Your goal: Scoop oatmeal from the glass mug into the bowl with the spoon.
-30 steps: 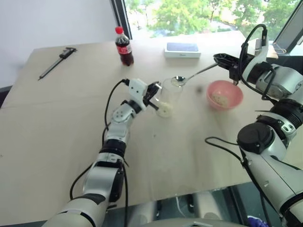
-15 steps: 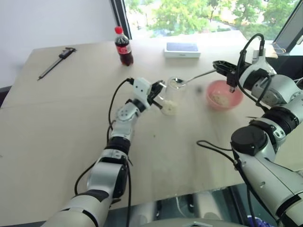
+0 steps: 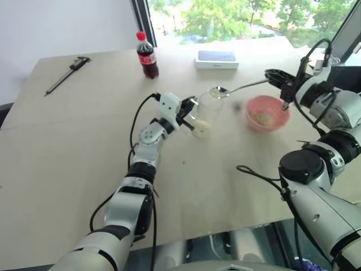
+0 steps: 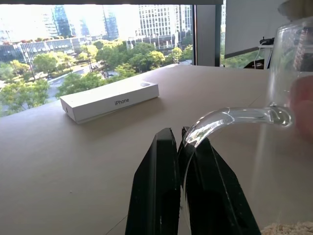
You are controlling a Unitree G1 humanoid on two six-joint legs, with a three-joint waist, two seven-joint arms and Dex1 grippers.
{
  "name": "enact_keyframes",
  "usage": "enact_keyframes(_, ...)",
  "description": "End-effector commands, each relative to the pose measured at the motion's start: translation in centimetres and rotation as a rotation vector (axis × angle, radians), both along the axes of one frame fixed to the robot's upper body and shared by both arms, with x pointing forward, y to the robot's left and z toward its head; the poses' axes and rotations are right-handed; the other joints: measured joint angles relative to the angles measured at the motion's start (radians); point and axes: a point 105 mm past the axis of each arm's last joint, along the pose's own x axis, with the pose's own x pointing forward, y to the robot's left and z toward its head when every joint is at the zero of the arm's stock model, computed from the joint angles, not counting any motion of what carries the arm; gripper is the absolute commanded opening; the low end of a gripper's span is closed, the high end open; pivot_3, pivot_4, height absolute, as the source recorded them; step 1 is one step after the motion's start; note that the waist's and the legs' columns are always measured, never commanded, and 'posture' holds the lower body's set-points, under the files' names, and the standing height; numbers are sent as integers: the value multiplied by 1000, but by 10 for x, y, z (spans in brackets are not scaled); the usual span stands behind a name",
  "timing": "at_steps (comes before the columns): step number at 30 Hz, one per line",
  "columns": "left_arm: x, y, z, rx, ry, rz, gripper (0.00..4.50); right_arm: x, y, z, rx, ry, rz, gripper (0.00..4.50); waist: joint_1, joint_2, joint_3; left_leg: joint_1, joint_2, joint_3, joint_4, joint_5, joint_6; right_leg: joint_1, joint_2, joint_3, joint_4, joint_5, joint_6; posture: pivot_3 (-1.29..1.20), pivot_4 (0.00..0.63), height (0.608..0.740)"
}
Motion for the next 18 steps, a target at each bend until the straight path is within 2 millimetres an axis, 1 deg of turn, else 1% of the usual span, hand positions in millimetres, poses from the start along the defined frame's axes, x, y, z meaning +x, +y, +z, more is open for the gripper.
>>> enact_keyframes(1,1,3,16,-10,-64,8,76,-4,-16,16,28,-61,-46,0,-1,0,0,0,0,0,0,0,0,0,0,0,0,0,0,0,150,740)
enact_keyframes(4,0,4,15,-6,-65,11,76,-6,-32,17,44,-57,-91,0,-1,0,0,0,0,0,0,0,0,0,0,0,0,0,0,0,150,740)
enact_keyframes(7,-1,3,13,5,-68,6,76,-8,-52,14,52,-37,-151,0,-1,0,0,0,0,1,0,0,0,0,0,1,0,0,0,0,150,740)
enact_keyframes(10,-2,3,10,11,-66,6,76,-10,-65,11,47,-27,-186,0,0,0,0,0,1,1,0,0,1,0,0,1,0,0,0,0,150,740)
enact_keyframes(14,-4,6,7,20,-62,12,76,-15,-91,1,-24,13,-266,0,0,0,0,1,1,3,0,-1,2,1,0,2,0,0,0,0,150,740)
enact_keyframes(15,-4,7,7,24,-64,12,76,-17,-95,0,-37,18,-280,0,0,0,0,1,1,4,0,-2,5,1,0,2,-1,0,0,0,150,740)
enact_keyframes(18,-7,11,10,22,-79,19,76,-19,-104,1,-98,16,-310,0,-4,0,0,1,2,6,0,-2,5,1,1,4,0,0,0,0,150,740)
